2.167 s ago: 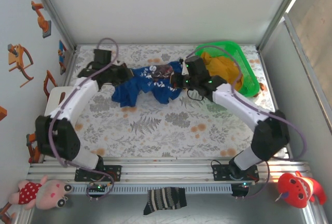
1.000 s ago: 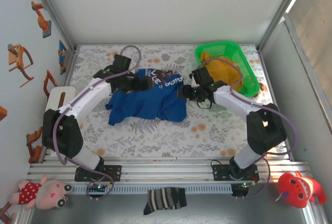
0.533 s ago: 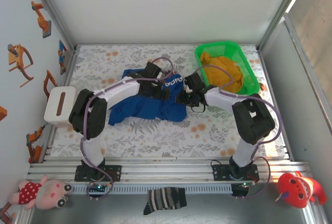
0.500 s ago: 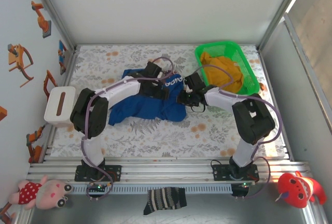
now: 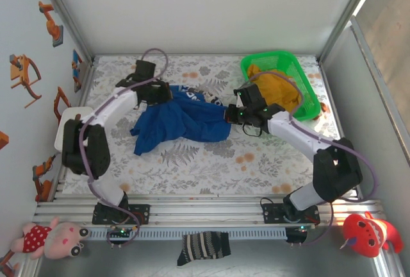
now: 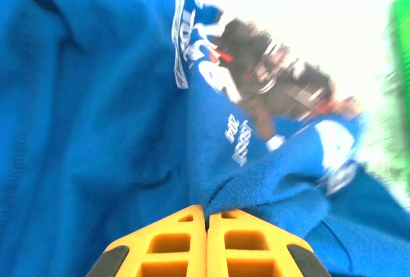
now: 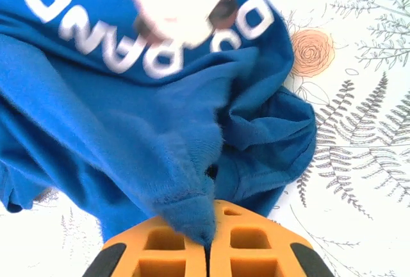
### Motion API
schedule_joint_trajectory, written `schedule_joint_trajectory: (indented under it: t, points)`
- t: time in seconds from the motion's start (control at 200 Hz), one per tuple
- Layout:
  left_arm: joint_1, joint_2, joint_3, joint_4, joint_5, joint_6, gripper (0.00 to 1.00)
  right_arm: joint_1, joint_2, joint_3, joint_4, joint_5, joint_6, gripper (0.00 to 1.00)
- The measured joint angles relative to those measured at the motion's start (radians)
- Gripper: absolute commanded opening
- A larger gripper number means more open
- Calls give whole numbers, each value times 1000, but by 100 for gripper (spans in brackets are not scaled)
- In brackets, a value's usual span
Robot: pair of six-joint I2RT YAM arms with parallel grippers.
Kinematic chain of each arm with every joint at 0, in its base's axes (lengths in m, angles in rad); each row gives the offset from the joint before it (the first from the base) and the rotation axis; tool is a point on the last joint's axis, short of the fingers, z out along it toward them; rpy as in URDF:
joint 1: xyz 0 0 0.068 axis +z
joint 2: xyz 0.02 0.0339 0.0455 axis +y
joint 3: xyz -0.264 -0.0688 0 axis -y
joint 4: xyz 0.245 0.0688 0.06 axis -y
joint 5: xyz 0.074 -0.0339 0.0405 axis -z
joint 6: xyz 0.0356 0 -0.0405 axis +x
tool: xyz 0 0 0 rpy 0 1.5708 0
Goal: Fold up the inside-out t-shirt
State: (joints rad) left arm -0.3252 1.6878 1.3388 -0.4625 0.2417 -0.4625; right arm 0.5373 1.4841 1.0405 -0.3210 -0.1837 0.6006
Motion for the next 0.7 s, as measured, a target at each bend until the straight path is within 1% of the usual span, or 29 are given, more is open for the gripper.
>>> schedule_joint_trajectory:
  t: [0.105, 0.11, 0.145, 0.155, 0.175, 0.195, 0.215, 0.285, 0.356, 0.476, 0.521, 0.626, 0.646, 0.681, 0.701]
  points:
    - [31, -104, -41, 4, 65, -5, 0, 0, -17, -23, -27, 26, -19, 0]
    - [31, -107, -42, 3, 67, -5, 0, 0, -16, -26, -30, 28, -19, 1]
    - [30, -130, -60, 4, 90, -5, 0, 0, -13, -37, -42, 39, -23, 21]
    - [30, -136, -66, 4, 97, -5, 0, 0, -11, -41, -45, 42, -22, 22]
    - [27, -146, -79, 6, 109, -5, 0, 0, -8, -46, -54, 48, -26, 32]
    - [25, -154, -93, 7, 122, -5, 0, 0, -5, -51, -64, 54, -27, 37]
    - [23, -160, -107, 6, 134, -6, 0, 0, -3, -56, -71, 61, -28, 40]
    - [21, -167, -154, 7, 164, -8, 0, 2, -2, -73, -94, 78, -32, 43]
    - [20, -167, -199, 6, 185, -8, 0, 18, -8, -76, -108, 90, -35, 43]
    - [20, -167, -238, 6, 210, -9, 0, 100, -34, -66, -110, 100, -46, 44]
    - [20, -167, -241, 7, 218, -9, 0, 138, -31, -47, -109, 98, -54, 46]
    - [20, -168, -241, 17, 231, -10, 0, 215, 20, 46, -109, 102, -79, 56]
    - [19, -168, -241, 20, 232, -10, 0, 224, 35, 69, -110, 105, -91, 64]
    - [19, -168, -241, 24, 233, -11, 0, 240, 68, 111, -110, 114, -105, 66]
    - [19, -169, -241, 25, 235, -11, 0, 249, 93, 138, -109, 122, -108, 72]
